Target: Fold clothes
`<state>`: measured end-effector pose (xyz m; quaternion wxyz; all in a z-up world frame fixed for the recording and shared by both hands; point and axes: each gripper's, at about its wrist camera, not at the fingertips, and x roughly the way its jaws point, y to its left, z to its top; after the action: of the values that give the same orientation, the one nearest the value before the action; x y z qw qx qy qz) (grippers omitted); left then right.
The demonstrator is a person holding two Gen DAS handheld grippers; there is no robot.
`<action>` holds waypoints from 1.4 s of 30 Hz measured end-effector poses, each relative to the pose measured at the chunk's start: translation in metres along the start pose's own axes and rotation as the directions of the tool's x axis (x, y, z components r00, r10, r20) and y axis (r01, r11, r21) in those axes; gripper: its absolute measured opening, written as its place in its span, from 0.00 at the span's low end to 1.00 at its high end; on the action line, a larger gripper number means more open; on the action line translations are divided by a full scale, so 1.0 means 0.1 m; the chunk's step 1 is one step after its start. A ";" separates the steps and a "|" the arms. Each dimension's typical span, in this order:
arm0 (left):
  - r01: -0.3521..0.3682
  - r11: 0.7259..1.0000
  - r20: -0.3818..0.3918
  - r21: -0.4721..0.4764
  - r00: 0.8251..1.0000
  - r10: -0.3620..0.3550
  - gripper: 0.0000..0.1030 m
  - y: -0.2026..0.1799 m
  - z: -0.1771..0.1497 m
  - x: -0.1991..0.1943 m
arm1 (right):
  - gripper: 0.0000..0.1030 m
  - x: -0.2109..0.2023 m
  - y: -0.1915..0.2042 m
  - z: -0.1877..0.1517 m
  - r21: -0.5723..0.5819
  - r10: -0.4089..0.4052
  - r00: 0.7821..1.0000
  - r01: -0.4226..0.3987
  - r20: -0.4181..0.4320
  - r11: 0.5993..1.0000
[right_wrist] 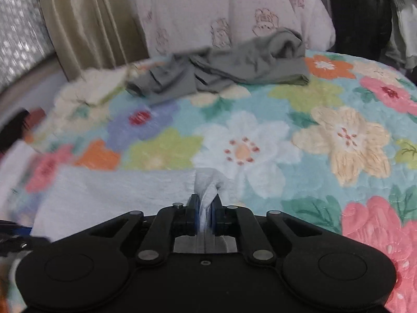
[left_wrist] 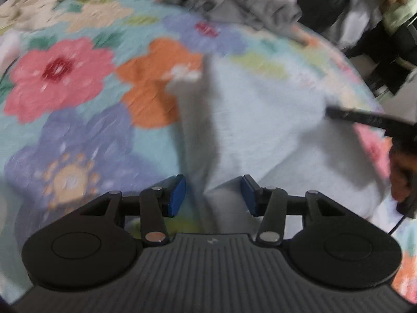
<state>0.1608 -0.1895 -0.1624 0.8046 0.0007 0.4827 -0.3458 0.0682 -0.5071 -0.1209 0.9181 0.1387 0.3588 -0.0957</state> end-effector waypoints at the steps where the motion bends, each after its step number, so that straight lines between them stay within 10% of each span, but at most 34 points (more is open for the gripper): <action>1: 0.005 0.999 -0.006 -0.035 1.000 -0.005 0.46 0.03 0.00 -0.03 | 0.11 0.03 0.02 -0.01 -0.003 -0.014 1.000 0.014 -0.010 1.000; 5: 0.114 0.964 -0.040 -0.242 0.991 -0.127 0.46 0.25 -0.02 -0.27 | 0.46 -0.25 0.17 -0.02 0.015 -0.174 0.983 0.175 -0.057 0.984; 13: 0.124 0.973 -0.072 -0.195 0.987 -0.141 0.53 0.06 -0.34 -0.32 | 0.46 -0.97 0.64 -0.45 -0.040 0.008 1.000 -0.008 -0.005 0.999; 16: 0.082 0.981 -0.082 -0.177 0.992 -0.098 0.55 0.00 -0.45 -0.27 | 0.43 -0.79 0.66 -0.69 -0.117 -0.065 0.996 0.056 -0.069 0.991; 22: -0.036 0.999 -0.081 -0.030 0.996 0.033 0.55 -0.29 -0.53 -0.37 | 0.49 -0.80 0.05 -0.92 0.185 -0.094 0.986 0.119 -0.138 0.976; 27: 0.022 0.991 -0.102 -0.133 0.994 -0.036 0.55 -0.20 -0.60 -0.50 | 0.53 -1.06 -0.02 -0.98 0.275 -0.082 0.990 0.112 -0.117 0.955; 32: 0.308 0.867 -0.022 -0.393 0.939 -0.343 0.60 0.04 -0.76 -0.61 | 0.65 -1.23 -0.23 -1.33 0.558 0.154 0.986 -0.095 -0.059 0.824; 36: 0.285 0.800 0.011 -0.528 0.944 -0.329 0.60 0.15 -0.92 -0.41 | 0.65 -1.06 -0.25 -1.74 0.738 0.327 0.945 -0.231 0.015 0.633; 38: 0.259 0.819 0.049 -0.512 0.961 -0.273 0.59 0.13 -0.91 -0.37 | 0.65 -0.93 -0.21 -1.81 0.769 0.359 0.932 -0.265 0.050 0.582; 42: 0.120 0.948 0.098 -0.293 0.991 -0.095 0.49 -0.13 -0.74 -0.39 | 0.65 -0.77 -0.09 -1.60 0.678 0.247 0.965 -0.237 0.084 0.696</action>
<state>0.0847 -0.1537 -0.1674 0.7946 -0.1614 0.4951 -0.3122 -0.0913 -0.4582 -0.1826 0.8045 0.5126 0.2833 -0.0983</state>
